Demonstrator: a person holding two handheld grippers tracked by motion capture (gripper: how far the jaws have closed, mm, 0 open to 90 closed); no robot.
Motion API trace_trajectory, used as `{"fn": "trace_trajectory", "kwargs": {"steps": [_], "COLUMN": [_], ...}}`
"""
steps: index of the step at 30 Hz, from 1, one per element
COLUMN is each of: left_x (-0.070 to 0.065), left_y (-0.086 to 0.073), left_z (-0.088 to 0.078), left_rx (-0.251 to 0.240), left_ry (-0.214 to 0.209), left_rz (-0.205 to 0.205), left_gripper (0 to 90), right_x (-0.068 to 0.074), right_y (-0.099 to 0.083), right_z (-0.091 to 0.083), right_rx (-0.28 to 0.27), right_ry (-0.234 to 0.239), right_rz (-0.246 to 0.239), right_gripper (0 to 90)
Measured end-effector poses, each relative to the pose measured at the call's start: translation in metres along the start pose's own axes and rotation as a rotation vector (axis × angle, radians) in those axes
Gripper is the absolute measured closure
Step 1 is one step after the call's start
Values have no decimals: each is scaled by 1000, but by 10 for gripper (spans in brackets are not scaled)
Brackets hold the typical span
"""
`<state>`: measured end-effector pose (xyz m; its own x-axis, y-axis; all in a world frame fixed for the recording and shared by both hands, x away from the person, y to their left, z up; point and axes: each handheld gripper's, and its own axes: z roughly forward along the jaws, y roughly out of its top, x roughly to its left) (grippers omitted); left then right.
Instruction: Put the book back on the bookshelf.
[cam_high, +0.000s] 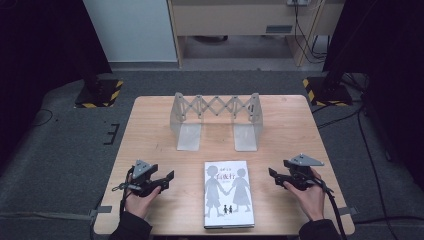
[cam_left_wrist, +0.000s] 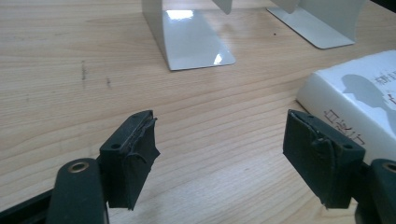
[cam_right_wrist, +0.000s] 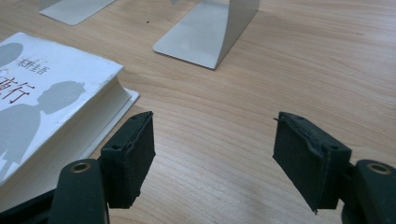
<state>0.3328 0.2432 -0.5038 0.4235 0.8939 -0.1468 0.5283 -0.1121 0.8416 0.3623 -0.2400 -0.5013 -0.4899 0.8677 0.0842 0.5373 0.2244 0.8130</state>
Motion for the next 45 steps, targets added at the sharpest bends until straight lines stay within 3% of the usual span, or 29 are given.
{"fn": "trace_trajectory", "kwargs": {"steps": [8, 22, 27, 36, 42, 45], "left_x": [-14, -49, -58, -76, -86, -89], "left_y": [2, 3, 3, -1, -5, -7], "left_z": [2, 11, 15, 23, 30, 34], "left_rx": [-3, 9, 18, 53, 93, 114], "left_ry": [-35, -122, -137, -180, -206, -214], "left_rz": [17, 68, 78, 113, 131, 132], "left_gripper": [260, 260, 260, 259, 254, 242], "right_x": [8, 30, 35, 48, 59, 64], "right_y": [2, 5, 4, 1, -4, -6], "right_z": [-1, 6, 8, 15, 22, 25], "right_rx": [-30, -53, -47, -25, 6, 17], "right_ry": [35, 123, 147, 229, 278, 307], "right_rz": [21, 31, 30, 39, 20, 34], "right_gripper": [314, 319, 322, 325, 324, 322]}}
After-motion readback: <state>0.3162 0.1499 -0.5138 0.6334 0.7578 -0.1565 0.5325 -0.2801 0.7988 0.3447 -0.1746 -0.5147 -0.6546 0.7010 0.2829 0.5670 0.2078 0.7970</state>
